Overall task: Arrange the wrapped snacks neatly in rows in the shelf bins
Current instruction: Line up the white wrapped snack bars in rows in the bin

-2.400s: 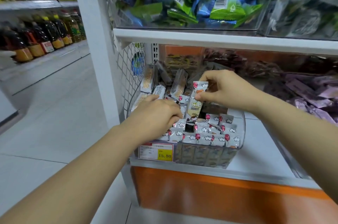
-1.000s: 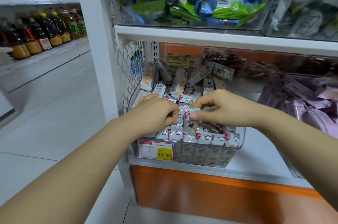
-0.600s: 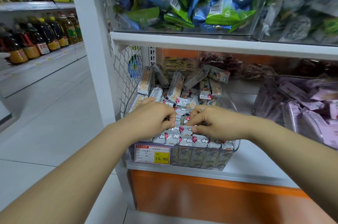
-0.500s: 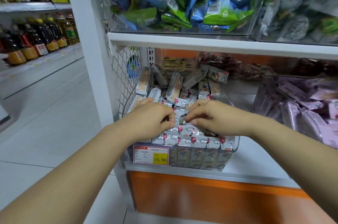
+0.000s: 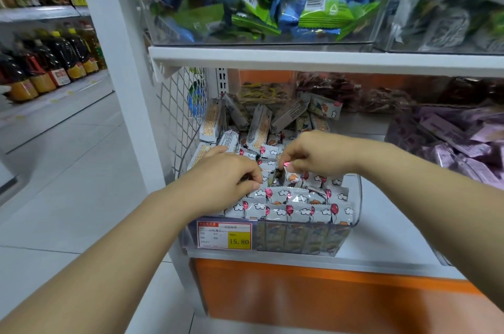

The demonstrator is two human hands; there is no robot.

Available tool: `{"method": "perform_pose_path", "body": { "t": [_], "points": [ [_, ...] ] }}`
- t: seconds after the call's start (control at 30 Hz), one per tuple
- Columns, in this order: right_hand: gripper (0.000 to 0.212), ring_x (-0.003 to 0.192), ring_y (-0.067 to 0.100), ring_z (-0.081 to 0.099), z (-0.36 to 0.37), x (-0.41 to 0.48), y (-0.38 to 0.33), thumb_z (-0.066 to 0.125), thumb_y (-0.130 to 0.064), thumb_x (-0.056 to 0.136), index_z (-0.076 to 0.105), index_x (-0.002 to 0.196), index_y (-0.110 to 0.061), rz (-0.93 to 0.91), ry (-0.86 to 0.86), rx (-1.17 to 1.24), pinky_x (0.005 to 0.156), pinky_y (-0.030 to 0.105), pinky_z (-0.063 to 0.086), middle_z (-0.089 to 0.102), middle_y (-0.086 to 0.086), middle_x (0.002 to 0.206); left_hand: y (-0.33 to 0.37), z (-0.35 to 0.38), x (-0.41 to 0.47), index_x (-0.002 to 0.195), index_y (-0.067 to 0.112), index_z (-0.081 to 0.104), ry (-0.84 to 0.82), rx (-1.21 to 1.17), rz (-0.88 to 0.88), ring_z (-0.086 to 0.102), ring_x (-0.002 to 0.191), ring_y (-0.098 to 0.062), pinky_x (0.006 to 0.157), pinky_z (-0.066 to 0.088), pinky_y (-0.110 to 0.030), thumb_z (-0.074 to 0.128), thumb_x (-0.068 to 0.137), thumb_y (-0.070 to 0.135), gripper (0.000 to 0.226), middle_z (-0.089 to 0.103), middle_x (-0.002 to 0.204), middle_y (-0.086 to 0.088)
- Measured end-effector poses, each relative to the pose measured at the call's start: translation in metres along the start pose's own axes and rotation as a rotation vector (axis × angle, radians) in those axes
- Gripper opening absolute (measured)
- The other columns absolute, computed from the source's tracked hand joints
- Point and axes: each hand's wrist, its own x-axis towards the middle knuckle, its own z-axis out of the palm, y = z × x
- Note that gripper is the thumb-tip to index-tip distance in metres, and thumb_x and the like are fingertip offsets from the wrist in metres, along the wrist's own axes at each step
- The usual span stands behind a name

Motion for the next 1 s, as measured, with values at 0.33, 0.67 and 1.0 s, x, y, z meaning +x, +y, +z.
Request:
{"method": "perform_pose_path", "body": {
  "t": [0.33, 0.67, 1.0],
  "points": [
    [0.026, 0.058, -0.013, 0.049, 0.01, -0.005, -0.001, 0.046, -0.016, 0.098, 0.064, 0.117, -0.019, -0.005, -0.067, 0.065, 0.055, 0.001, 0.035, 0.051, -0.022, 0.073, -0.001, -0.003, -0.008, 0.099, 0.029, 0.065, 0.09, -0.116, 0.006, 0.055, 0.103, -0.008, 0.102, 0.037, -0.032, 0.055, 0.094, 0.026, 0.012, 0.064, 0.11, 0.014],
    [0.022, 0.082, 0.004, 0.06, 0.005, -0.015, -0.01, 0.055, -0.025, 0.094, 0.065, 0.113, -0.021, -0.024, 0.078, 0.126, 0.075, 0.019, 0.047, 0.068, -0.008, 0.095, -0.019, -0.019, -0.035, 0.134, 0.027, 0.048, 0.178, 0.024, -0.141, 0.047, 0.122, -0.013, 0.101, 0.04, -0.031, 0.062, 0.087, 0.04, 0.051, 0.049, 0.136, 0.007],
    [0.022, 0.089, 0.003, 0.059, 0.0, -0.023, -0.028, 0.055, -0.023, 0.094, 0.066, 0.112, -0.022, -0.057, 0.197, 0.189, 0.072, 0.008, 0.041, 0.066, -0.01, 0.101, -0.013, -0.018, -0.033, 0.128, 0.032, 0.053, 0.241, 0.213, -0.144, 0.051, 0.117, -0.014, 0.094, 0.039, -0.027, 0.058, 0.09, 0.037, 0.038, 0.056, 0.129, 0.011]
  ]
}}
